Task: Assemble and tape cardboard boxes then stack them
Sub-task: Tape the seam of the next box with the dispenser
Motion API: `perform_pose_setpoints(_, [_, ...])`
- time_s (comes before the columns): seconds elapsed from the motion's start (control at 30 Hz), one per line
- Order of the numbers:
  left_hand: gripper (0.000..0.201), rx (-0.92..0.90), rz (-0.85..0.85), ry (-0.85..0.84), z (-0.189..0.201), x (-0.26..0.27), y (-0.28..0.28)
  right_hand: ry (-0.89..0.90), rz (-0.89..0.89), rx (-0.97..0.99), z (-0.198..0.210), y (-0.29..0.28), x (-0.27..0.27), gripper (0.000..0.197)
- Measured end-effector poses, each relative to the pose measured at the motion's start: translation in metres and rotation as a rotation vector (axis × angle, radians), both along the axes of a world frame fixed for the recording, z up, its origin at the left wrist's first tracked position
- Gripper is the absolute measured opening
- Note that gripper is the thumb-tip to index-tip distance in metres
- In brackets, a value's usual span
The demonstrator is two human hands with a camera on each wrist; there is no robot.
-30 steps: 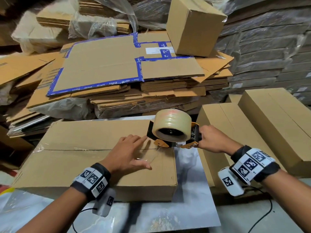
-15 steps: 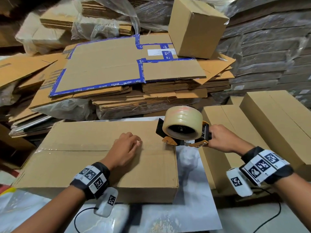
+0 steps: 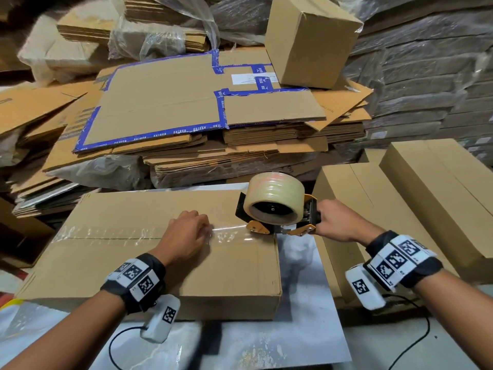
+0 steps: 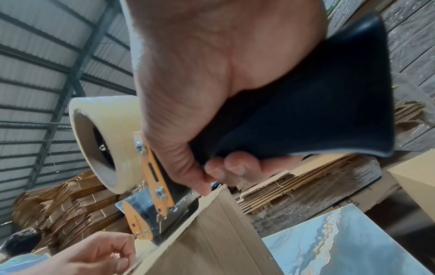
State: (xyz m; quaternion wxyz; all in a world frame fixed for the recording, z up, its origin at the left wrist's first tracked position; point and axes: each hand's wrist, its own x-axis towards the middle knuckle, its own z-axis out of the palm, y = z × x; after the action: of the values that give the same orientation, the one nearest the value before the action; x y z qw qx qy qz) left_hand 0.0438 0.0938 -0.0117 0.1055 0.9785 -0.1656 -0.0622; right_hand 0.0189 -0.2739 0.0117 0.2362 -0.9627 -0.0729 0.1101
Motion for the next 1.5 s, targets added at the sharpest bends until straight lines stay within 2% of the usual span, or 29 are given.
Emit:
perform_pose_setpoints(0.07, [0.021,0.017,0.02,0.005,0.002,-0.002,-0.002,0.007,0.005,-0.001,0.0,0.001,0.001,0.035])
perform_pose_setpoints(0.17, [0.061,0.067,0.046,0.013,0.003,-0.005,-0.006,0.016,-0.005,0.004,0.0,0.001,0.002,0.035])
perform_pose_setpoints(0.23, [0.076,0.112,0.086,0.018,0.007,-0.007,-0.009,0.024,-0.011,-0.004,0.0,0.001,0.002,0.037])
perform_pose_setpoints(0.33, [0.073,0.186,0.092,0.006,0.017,-0.013,-0.015,0.018,-0.014,-0.008,0.004,0.001,0.002,0.04])
perform_pose_setpoints(0.47, [0.068,0.21,-0.038,-0.009,0.029,-0.037,-0.04,0.019,-0.04,-0.023,0.006,-0.001,0.002,0.041])
perform_pose_setpoints(0.6, [0.098,0.102,-0.085,0.177,0.022,-0.07,-0.086,0.028,-0.044,-0.023,0.003,-0.002,0.004,0.038])
perform_pose_setpoints(0.8, [0.1,0.082,0.002,0.152,-0.011,-0.079,-0.134,0.015,-0.011,-0.006,0.006,-0.002,0.002,0.039])
perform_pose_setpoints(0.97, [0.077,0.059,-0.008,0.114,-0.016,-0.078,-0.142,0.022,-0.002,-0.012,0.008,-0.001,-0.002,0.04])
perform_pose_setpoints(1.17, [0.074,0.069,-0.054,0.116,-0.023,-0.076,-0.143,0.05,0.009,0.02,-0.001,-0.012,-0.005,0.034])
perform_pose_setpoints(1.33, [0.096,0.072,-0.087,0.144,-0.023,-0.072,-0.142,0.072,-0.056,0.077,-0.015,-0.04,-0.01,0.034])
perform_pose_setpoints(1.5, [0.096,0.071,-0.083,0.173,-0.021,-0.072,-0.141,0.082,-0.054,0.097,-0.008,-0.068,-0.029,0.035])
